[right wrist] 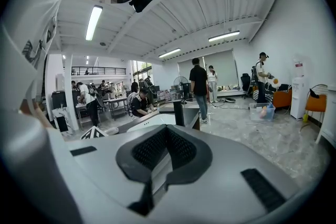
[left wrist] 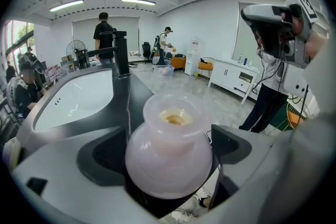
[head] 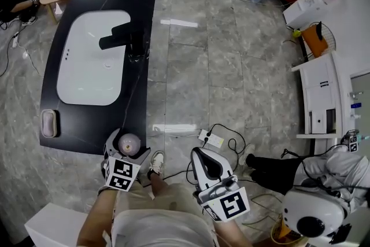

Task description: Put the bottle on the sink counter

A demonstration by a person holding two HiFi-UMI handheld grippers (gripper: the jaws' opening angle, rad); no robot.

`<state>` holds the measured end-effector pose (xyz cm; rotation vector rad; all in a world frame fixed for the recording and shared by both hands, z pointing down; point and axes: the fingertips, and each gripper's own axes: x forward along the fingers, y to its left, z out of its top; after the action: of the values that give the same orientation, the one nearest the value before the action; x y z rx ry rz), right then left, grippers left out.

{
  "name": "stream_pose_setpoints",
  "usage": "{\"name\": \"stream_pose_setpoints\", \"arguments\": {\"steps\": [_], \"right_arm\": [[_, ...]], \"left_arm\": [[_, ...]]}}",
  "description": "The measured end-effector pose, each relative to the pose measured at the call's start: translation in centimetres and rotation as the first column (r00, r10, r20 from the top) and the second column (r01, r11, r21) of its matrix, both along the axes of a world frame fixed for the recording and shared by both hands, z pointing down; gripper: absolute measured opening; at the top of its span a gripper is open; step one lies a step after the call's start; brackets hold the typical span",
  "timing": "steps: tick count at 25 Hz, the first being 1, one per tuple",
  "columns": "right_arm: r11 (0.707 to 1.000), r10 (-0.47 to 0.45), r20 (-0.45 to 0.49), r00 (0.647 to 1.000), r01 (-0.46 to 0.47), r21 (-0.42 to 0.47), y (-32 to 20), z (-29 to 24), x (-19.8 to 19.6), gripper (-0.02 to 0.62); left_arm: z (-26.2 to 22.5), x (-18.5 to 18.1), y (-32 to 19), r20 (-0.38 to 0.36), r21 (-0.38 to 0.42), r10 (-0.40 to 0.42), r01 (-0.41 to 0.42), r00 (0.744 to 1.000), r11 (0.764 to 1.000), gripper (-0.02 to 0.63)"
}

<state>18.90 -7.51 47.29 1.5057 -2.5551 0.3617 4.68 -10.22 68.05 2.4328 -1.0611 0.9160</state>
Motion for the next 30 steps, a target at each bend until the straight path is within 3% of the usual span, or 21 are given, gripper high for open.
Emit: {"name": "stream_pose_setpoints", "arguments": {"steps": [6,18,25,30], "right_arm": [[1.0,-0.007,-0.002,1.0,0.007,0.016,0.0,-0.8,-1.5,0.011],[0.996,-0.038,-0.018,0.999,0.039,0.085,0.6,-4.7,-5.4,0.011],[0.99,-0.061,-0.03,0.998,0.065,0.128,1.4,-7.2,-7.9,0.011],[0.984,-0.063,-0.039,0.997,0.069,0.165,1.8,-9.0,-8.7,0.011]], "left_arm": [[-1.1,-0.8,-0.1,-0.017,0.012,-0.006,0.006,1.0,1.0,0.514],[-6.3,-4.1,0.6,-0.134,0.057,-0.06,0.068,0.989,0.996,0.514],[-9.5,-7.3,0.7,-0.19,0.09,-0.127,0.146,0.974,0.985,0.512],[-13.2,-9.5,-0.1,-0.267,0.139,-0.178,0.221,0.947,0.965,0.509]]}}
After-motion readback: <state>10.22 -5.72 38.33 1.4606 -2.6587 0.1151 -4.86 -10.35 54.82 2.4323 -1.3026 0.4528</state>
